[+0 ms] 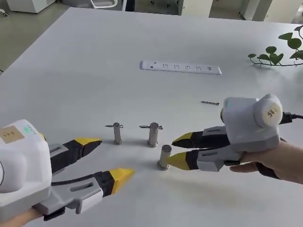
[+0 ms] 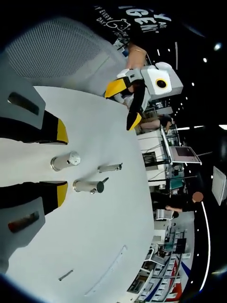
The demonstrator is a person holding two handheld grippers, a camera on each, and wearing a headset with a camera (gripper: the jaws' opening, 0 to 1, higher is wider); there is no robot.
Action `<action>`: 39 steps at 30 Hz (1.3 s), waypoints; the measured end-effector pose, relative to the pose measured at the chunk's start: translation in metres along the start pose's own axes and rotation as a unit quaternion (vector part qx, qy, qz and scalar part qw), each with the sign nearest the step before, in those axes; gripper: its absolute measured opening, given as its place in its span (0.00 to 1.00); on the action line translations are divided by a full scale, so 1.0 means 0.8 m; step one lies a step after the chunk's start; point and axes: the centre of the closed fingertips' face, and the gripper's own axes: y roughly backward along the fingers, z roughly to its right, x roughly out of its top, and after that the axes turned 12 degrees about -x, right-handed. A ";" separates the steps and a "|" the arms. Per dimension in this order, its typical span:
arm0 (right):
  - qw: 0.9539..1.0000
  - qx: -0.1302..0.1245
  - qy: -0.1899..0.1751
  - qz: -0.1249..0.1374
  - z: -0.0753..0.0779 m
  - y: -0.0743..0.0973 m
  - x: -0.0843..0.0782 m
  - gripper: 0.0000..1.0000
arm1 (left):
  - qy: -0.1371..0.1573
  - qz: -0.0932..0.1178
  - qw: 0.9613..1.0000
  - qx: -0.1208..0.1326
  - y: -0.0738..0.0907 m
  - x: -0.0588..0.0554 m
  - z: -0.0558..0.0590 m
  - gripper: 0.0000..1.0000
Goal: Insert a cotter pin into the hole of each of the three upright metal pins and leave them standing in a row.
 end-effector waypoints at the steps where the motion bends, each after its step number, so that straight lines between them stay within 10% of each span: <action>1: 1.000 -0.002 0.003 0.002 0.002 0.003 0.000 0.26 | 0.000 0.002 1.000 -0.001 0.000 0.001 0.000 0.52; 16: 0.994 -0.100 -0.004 -0.043 0.125 0.037 -0.007 0.24 | -0.005 0.001 1.000 -0.014 -0.006 -0.001 0.000 0.52; 39: 0.970 -0.183 -0.006 -0.158 0.301 0.001 -0.049 0.12 | 0.011 -0.010 1.000 0.007 -0.004 -0.018 -0.024 0.49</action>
